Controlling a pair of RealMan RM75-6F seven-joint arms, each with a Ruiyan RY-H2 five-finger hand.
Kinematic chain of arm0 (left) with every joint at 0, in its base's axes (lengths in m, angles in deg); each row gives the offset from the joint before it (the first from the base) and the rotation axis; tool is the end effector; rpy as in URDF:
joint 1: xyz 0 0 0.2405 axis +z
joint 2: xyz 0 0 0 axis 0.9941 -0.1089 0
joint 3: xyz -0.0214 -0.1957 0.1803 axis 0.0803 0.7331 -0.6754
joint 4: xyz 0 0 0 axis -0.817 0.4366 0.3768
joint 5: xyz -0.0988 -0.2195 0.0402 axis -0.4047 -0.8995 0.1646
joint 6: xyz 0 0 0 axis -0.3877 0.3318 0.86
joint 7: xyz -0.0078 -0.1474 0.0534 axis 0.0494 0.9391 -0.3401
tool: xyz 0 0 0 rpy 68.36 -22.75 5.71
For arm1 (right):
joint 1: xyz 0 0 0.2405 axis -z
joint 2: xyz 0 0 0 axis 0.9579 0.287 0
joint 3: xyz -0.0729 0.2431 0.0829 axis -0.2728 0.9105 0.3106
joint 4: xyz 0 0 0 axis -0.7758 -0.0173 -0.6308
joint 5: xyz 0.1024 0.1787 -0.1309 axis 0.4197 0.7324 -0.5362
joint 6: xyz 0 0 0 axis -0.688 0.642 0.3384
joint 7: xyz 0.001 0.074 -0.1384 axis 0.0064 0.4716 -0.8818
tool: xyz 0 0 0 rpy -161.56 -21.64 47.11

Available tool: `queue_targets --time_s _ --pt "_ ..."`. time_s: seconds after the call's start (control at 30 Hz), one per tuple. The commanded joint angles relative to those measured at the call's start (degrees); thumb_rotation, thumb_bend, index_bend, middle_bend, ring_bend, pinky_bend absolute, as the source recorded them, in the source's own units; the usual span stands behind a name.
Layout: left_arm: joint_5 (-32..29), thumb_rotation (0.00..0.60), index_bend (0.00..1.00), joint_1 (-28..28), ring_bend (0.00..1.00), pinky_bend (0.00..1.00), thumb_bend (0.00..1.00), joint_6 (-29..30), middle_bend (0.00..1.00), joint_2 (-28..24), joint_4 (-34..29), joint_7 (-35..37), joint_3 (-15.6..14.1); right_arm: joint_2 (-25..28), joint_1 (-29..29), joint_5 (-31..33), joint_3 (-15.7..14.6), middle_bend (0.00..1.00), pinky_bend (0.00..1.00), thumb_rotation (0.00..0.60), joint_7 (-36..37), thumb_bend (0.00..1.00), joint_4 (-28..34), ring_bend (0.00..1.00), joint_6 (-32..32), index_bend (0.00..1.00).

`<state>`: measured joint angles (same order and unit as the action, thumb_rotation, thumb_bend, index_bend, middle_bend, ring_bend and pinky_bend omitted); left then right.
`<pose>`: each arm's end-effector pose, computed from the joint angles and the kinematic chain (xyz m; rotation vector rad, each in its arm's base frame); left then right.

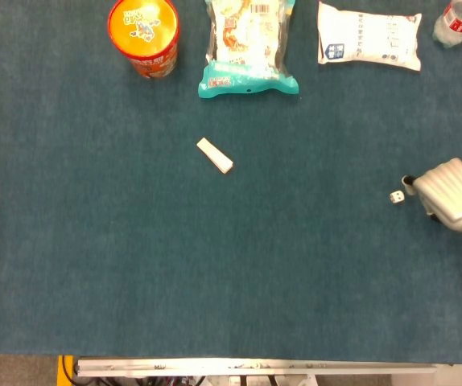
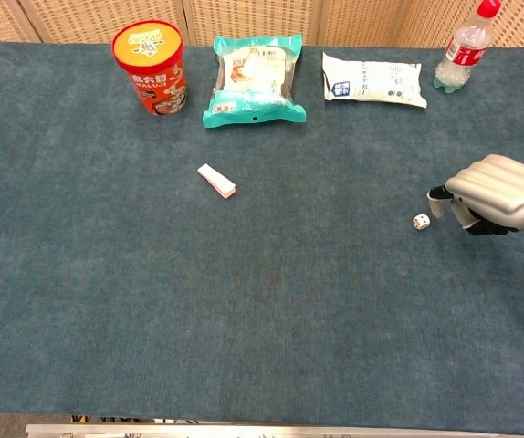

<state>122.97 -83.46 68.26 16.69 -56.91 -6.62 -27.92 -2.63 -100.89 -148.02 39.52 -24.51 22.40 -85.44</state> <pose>-0.3424 0.1662 0.1466 -1.2910 -0.8124 -0.8086 -0.2880 -0.2693 -0.0150 2.1068 -0.7116 0.3877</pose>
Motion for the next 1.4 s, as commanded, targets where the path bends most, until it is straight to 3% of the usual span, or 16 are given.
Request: queue_targets --time_s 0.03,1.4 --pt "-0.04 0.600 0.31 0.09 0.12 0.32 0.30 0.13 0.25 -0.07 -0.04 0.14 0.06 -0.30 -0.22 0.21 -0.08 1.00 0.89 0.600 0.08 1.00 -0.28 0.91 0.14 0.43" --pt "-2.04 0.600 0.31 2.01 0.12 0.32 0.30 2.31 0.25 -1.76 -2.44 -0.38 1.15 -0.79 -2.01 -3.18 -2.39 1.00 0.89 0.600 2.06 1.00 1.26 0.91 -1.02 0.43"
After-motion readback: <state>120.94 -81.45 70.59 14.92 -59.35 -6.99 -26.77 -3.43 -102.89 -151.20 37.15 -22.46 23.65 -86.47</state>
